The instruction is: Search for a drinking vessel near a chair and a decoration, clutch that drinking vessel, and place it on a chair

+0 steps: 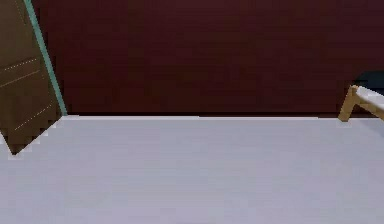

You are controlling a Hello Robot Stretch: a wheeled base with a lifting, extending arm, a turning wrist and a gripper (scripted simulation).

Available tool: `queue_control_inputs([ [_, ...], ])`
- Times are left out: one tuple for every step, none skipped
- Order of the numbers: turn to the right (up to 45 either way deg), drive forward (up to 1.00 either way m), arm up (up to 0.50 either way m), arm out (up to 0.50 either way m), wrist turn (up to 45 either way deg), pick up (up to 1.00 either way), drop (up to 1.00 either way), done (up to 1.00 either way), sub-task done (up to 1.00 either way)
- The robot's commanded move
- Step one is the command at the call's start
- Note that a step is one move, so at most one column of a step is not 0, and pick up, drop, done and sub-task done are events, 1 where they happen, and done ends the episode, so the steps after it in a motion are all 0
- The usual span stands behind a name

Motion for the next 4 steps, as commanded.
queue_control_inputs([
  [-45.0,0.0,0.0,0.0,0.0,0.0,0.0,0.0,0.0],
  [-36.0,0.0,0.0,0.0,0.0,0.0,0.0,0.0,0.0],
  [0.0,0.1,0.0,0.0,0.0,0.0,0.0,0.0,0.0],
  [45.0,0.0,0.0,0.0,0.0,0.0,0.0,0.0,0.0],
])
